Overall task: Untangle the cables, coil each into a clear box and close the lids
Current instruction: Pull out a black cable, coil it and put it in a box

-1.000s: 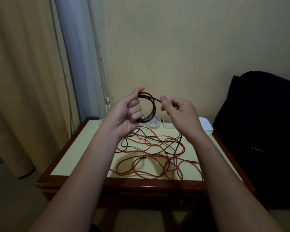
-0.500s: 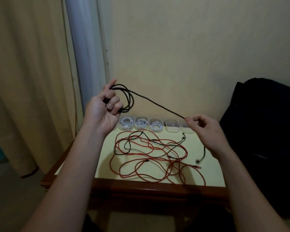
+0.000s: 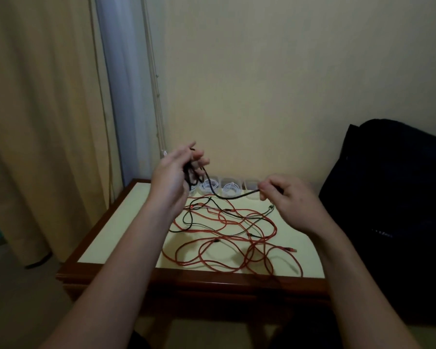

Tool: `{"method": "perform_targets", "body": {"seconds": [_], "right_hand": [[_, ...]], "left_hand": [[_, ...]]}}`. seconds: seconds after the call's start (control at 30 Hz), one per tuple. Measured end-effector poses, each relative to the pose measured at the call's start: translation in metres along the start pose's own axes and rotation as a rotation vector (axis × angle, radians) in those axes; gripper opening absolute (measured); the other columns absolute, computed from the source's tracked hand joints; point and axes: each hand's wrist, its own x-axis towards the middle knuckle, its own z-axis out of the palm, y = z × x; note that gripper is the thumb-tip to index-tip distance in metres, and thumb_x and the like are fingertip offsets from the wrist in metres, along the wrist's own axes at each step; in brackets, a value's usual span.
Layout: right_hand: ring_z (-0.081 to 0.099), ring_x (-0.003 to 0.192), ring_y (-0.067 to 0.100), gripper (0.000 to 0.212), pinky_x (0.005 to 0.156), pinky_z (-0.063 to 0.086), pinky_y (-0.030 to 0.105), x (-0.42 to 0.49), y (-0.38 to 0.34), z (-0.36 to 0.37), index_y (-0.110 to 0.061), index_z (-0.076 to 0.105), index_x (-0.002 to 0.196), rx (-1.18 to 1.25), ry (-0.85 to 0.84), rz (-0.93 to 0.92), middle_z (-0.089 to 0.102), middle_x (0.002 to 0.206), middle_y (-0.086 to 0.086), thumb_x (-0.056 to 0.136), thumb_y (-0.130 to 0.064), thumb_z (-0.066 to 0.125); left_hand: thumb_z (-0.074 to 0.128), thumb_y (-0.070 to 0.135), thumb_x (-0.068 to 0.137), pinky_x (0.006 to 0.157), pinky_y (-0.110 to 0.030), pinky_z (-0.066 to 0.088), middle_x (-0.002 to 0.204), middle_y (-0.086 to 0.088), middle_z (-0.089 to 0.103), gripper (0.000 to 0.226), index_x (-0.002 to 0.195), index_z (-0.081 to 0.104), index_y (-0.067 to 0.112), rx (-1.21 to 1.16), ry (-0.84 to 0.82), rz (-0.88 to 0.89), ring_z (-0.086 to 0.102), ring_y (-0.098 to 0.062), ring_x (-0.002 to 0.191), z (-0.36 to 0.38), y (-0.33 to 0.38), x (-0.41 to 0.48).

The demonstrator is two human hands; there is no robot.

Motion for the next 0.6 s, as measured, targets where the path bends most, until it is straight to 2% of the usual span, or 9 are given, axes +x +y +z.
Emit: {"method": "perform_targets", "body": {"seconds": [0.13, 0.23, 0.27, 0.3, 0.4, 0.5, 0.53, 0.6], "right_hand": [[0.035, 0.048, 0.007, 0.041, 0.049, 0.025, 0.027, 0.004, -0.015, 0.005, -0.021, 0.063, 0.069, 0.113, 0.053, -0.011, 0.04, 0.05, -0.008, 0.102, -0.044, 0.053], [0.044, 0.055, 0.024, 0.041, 0.054, 0.033, 0.038, 0.006, -0.026, 0.007, -0.021, 0.063, 0.068, 0.202, 0.09, -0.037, 0.054, 0.056, 0.004, 0.101, -0.044, 0.055], [0.048, 0.059, 0.028, 0.041, 0.056, 0.036, 0.04, 0.006, -0.028, 0.008, -0.021, 0.063, 0.069, 0.233, 0.107, -0.031, 0.058, 0.062, 0.01, 0.101, -0.044, 0.055], [0.049, 0.06, 0.027, 0.041, 0.057, 0.037, 0.039, 0.008, -0.028, 0.011, -0.02, 0.063, 0.069, 0.262, 0.128, -0.01, 0.059, 0.064, 0.01, 0.1, -0.045, 0.056], [0.047, 0.06, 0.01, 0.037, 0.061, 0.039, 0.032, 0.011, -0.028, 0.025, -0.017, 0.063, 0.079, 0.354, 0.206, 0.133, 0.052, 0.063, -0.009, 0.097, -0.048, 0.06], [0.06, 0.075, 0.004, 0.042, 0.07, 0.045, 0.019, 0.009, -0.03, 0.033, -0.019, 0.068, 0.096, 0.397, 0.162, 0.226, 0.067, 0.084, -0.01, 0.096, -0.059, 0.054], [0.061, 0.076, -0.002, 0.044, 0.068, 0.044, 0.013, 0.006, -0.034, 0.035, -0.021, 0.07, 0.097, 0.398, 0.11, 0.221, 0.07, 0.085, -0.011, 0.096, -0.061, 0.05], [0.057, 0.066, -0.001, 0.045, 0.061, 0.041, 0.016, 0.001, -0.04, 0.041, -0.021, 0.07, 0.088, 0.43, 0.042, 0.181, 0.068, 0.073, -0.011, 0.099, -0.058, 0.046]], "left_hand": [[0.041, 0.009, 0.106, 0.066, -0.023, 0.059, 0.088, -0.011, 0.072, 0.029, 0.128, 0.058, 0.0, 0.157, -0.158, -0.07, 0.073, -0.019, 0.076, 0.012, -0.016, -0.014], [0.041, 0.008, 0.106, 0.054, -0.021, 0.053, 0.098, -0.02, 0.073, 0.029, 0.127, 0.058, -0.001, 0.226, -0.26, -0.161, 0.067, -0.018, 0.062, 0.018, -0.024, -0.022], [0.039, 0.008, 0.106, 0.049, -0.02, 0.048, 0.094, -0.019, 0.073, 0.03, 0.128, 0.058, -0.001, 0.224, -0.281, -0.197, 0.062, -0.016, 0.056, 0.018, -0.027, -0.023], [0.038, 0.007, 0.106, 0.045, -0.019, 0.039, 0.084, -0.014, 0.071, 0.032, 0.129, 0.058, -0.002, 0.2, -0.302, -0.238, 0.053, -0.012, 0.049, 0.019, -0.029, -0.024], [0.039, 0.006, 0.098, 0.041, -0.018, 0.016, 0.062, 0.002, 0.042, 0.038, 0.132, 0.054, -0.005, -0.015, -0.364, -0.407, 0.027, -0.005, 0.038, 0.018, -0.032, -0.022], [0.049, 0.014, 0.09, 0.038, -0.018, 0.009, 0.053, 0.008, 0.028, 0.028, 0.111, 0.063, 0.003, -0.144, -0.416, -0.5, 0.014, -0.004, 0.035, 0.017, -0.03, -0.021], [0.05, 0.018, 0.091, 0.037, -0.018, 0.008, 0.05, 0.009, 0.026, 0.023, 0.101, 0.067, 0.006, -0.159, -0.432, -0.503, 0.01, -0.005, 0.036, 0.017, -0.029, -0.022], [0.052, 0.021, 0.092, 0.036, -0.017, 0.007, 0.046, 0.009, 0.023, 0.023, 0.097, 0.07, 0.007, -0.171, -0.42, -0.506, 0.006, -0.008, 0.038, 0.016, -0.03, -0.022]]}}
